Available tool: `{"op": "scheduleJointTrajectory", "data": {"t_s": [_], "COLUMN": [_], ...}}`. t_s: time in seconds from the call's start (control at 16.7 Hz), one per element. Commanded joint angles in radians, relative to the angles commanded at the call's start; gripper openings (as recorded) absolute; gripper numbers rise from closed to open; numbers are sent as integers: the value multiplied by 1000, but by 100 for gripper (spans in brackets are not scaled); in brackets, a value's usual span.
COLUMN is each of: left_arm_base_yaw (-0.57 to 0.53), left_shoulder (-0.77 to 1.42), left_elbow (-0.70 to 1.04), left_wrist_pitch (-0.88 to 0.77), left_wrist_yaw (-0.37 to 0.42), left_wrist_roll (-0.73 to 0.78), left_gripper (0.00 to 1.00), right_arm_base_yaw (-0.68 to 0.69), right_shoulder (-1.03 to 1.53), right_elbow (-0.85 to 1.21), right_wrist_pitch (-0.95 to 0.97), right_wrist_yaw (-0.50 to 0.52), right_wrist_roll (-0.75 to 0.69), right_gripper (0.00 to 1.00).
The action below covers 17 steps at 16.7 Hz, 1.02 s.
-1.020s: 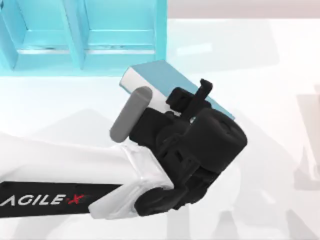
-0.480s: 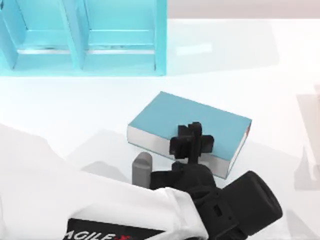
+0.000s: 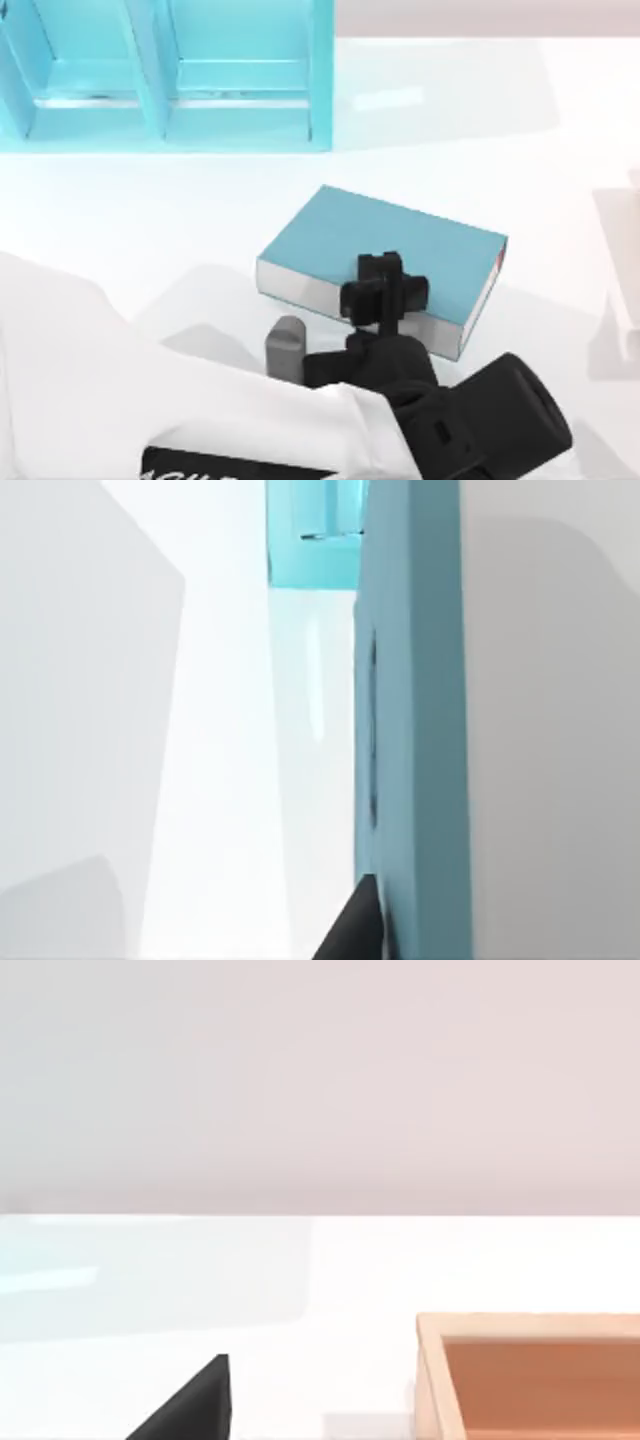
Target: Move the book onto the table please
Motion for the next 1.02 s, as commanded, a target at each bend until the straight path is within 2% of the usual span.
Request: {"op": "scheduleJointTrajectory", "data": {"t_s": [0.54,1.02], "left_arm_base_yaw": [-14,-14], "left_shoulder": [2,81], "left_elbow": [5,-34], "left_wrist_pitch": [-38,83], "left_wrist_yaw": [-10,-9], "left_wrist_roll": [-36,-33], "left_gripper": [0,0], "right_arm_base_yaw": [0,0], "right_shoulder": [0,0], "right_elbow": [0,0], "right_wrist_pitch": [0,0], "right_wrist_yaw": [0,0], "right_wrist_roll": [0,0], "right_gripper": [100,100]}}
